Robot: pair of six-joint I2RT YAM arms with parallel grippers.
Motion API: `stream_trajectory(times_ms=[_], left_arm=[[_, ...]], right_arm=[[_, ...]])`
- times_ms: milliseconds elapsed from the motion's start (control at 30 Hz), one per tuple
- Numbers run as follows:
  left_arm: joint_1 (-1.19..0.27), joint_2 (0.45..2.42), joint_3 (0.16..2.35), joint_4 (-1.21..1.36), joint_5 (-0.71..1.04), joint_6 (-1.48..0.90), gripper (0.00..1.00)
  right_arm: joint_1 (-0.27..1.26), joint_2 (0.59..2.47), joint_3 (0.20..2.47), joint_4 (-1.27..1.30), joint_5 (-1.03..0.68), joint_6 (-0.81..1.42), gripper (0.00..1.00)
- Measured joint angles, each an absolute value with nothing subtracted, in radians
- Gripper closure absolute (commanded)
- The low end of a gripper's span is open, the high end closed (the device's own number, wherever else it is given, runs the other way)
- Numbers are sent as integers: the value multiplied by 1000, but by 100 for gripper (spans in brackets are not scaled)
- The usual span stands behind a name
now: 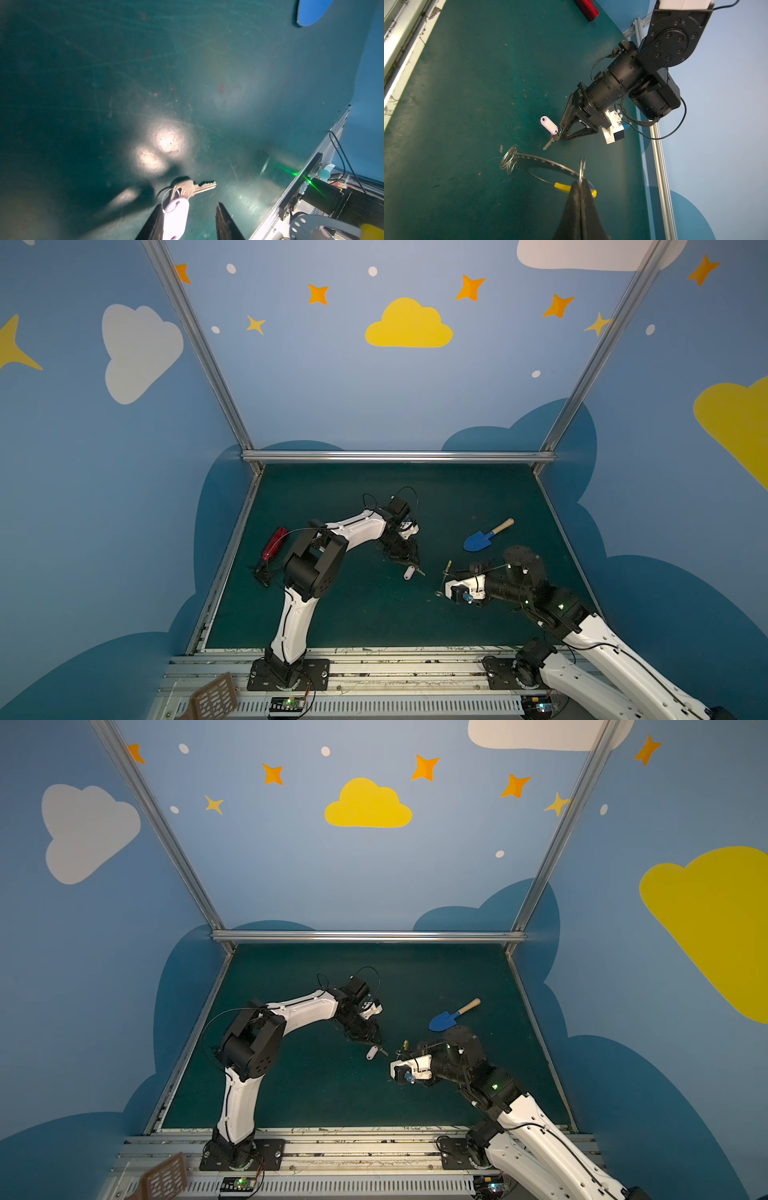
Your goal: Put the keys on the keyring
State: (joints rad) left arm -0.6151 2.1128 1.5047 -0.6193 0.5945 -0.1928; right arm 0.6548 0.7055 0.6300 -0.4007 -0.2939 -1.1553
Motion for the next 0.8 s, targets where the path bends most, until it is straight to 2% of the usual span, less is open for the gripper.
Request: stream_trajectory(times_ms=[233,500,800], left_arm=[[-607,2117,1482,-607,604,-227,55],[-601,2131,1482,-591,628,-256,65],[-603,2140,1483,-568,657,-275,64]], right_arm=[[654,706,630,-401,-294,-1155,100],[653,706,630,-401,-294,-1151,100],[653,706,622,-400,-294,-1143,100]])
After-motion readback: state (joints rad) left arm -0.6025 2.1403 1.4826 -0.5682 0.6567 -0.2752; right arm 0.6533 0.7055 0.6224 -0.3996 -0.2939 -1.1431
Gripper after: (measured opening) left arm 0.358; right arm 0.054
